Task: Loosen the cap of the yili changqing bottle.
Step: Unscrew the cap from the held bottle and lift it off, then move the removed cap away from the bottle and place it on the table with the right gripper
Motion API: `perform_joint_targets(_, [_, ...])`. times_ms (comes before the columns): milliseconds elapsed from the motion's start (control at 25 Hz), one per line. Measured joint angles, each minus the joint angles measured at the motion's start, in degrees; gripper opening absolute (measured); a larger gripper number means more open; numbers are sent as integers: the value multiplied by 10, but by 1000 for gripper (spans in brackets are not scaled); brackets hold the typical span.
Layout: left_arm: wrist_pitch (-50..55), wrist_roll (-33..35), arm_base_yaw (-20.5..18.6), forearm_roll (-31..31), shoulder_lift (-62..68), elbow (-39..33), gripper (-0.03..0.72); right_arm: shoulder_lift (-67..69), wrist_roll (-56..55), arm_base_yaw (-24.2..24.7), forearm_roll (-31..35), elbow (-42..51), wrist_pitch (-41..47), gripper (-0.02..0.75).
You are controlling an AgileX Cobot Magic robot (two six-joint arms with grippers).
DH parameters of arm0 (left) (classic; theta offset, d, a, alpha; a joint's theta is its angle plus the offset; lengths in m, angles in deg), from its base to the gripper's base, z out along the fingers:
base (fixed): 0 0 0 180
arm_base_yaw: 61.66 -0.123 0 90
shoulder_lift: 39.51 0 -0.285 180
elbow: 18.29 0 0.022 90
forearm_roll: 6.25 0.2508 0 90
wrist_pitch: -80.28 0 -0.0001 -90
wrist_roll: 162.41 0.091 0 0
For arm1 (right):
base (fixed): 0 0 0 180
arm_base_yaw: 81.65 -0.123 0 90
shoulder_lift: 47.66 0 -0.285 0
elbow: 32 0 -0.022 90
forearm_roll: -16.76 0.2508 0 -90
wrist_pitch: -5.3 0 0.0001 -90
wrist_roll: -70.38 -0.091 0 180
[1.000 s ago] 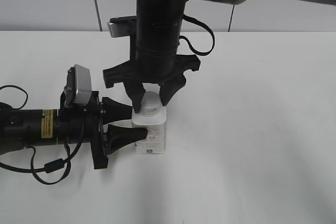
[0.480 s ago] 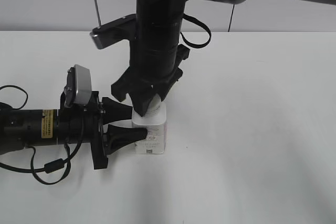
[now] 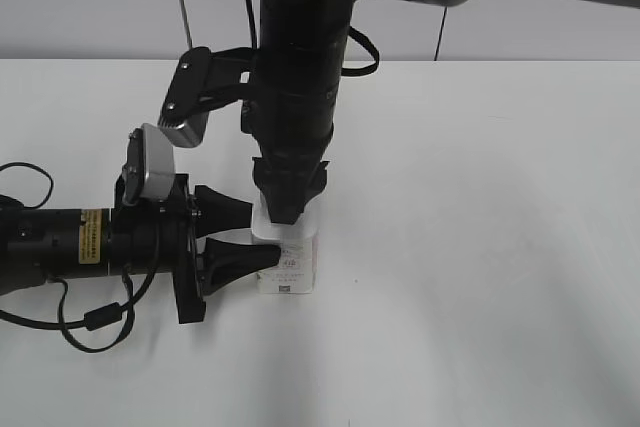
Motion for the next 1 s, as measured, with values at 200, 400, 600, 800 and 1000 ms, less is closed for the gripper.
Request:
perform_joint_targets(200, [0,-1,0,0,0,0,367,0,29,0,-2,-16,5,392])
perform_joint_targets(400, [0,-2,0,-1,0,0,367,0,32,0,-1,-62,5,392])
perform_joint_targets(600, [0,-2,0,-1,0,0,367,-12,31,0,-1,-81,4,392])
perform_joint_targets(800, [0,-2,0,-1,0,0,366,-27,-23,0,-43,-84,4,392])
perform_joint_targets(1000, [0,-2,0,-1,0,0,366,-28,-220,0,-132,-84,4,392])
